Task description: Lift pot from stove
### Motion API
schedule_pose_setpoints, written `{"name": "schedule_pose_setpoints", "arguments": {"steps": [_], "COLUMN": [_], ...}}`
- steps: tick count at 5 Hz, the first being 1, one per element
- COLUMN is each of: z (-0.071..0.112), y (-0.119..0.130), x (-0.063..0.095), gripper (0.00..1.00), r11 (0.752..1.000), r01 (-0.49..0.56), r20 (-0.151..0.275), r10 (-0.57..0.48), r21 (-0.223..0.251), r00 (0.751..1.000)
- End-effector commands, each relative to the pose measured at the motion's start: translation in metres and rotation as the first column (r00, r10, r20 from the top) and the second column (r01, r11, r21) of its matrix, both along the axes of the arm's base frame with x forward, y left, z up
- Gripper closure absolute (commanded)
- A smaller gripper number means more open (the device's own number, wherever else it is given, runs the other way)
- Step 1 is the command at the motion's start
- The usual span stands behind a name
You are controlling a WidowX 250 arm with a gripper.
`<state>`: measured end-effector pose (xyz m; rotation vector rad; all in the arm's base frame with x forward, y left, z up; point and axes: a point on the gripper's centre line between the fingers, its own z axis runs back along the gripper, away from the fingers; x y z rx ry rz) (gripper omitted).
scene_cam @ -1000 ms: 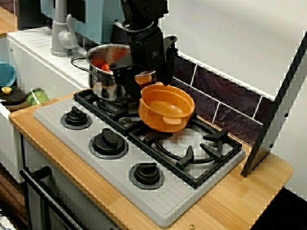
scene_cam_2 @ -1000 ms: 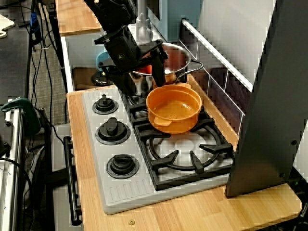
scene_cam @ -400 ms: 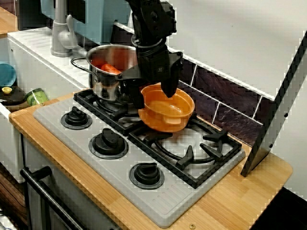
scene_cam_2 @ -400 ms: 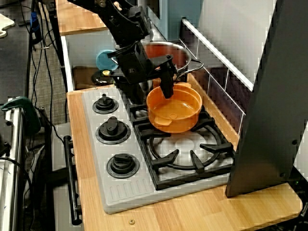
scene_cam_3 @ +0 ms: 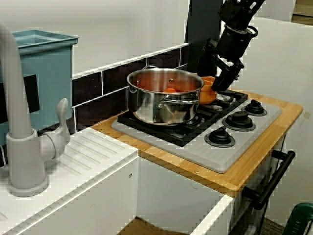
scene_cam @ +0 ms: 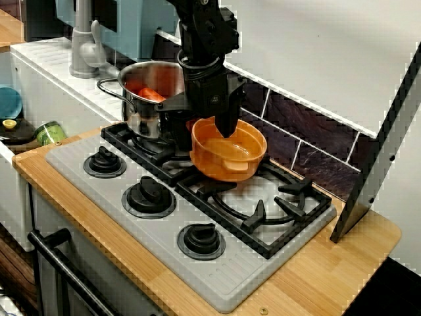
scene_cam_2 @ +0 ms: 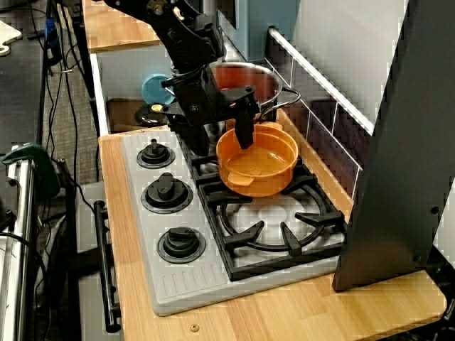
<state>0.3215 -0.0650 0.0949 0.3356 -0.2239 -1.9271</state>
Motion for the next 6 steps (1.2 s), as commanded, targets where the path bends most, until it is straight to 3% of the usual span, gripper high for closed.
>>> {"name": "schedule_pose_setpoints", "arguments": {"steps": [1, 4, 5, 6], "z": [0.002, -0.010, -0.008, -0.006], "y": [0.009, 0.016, 0.015, 0.016], "x": [0.010, 0.008, 0.008, 0.012], "gripper": [0.00, 0.00, 1.00, 1.00], "r11": [1.000, 0.998, 0.999, 0.999], "r01": [0.005, 0.014, 0.023, 0.025], "r20": [0.031, 0.034, 0.022, 0.025], "r10": [-0.006, -0.016, -0.024, -0.026], "r21": [0.013, 0.054, 0.026, 0.031], "r00": [0.999, 0.999, 0.999, 0.999]}}
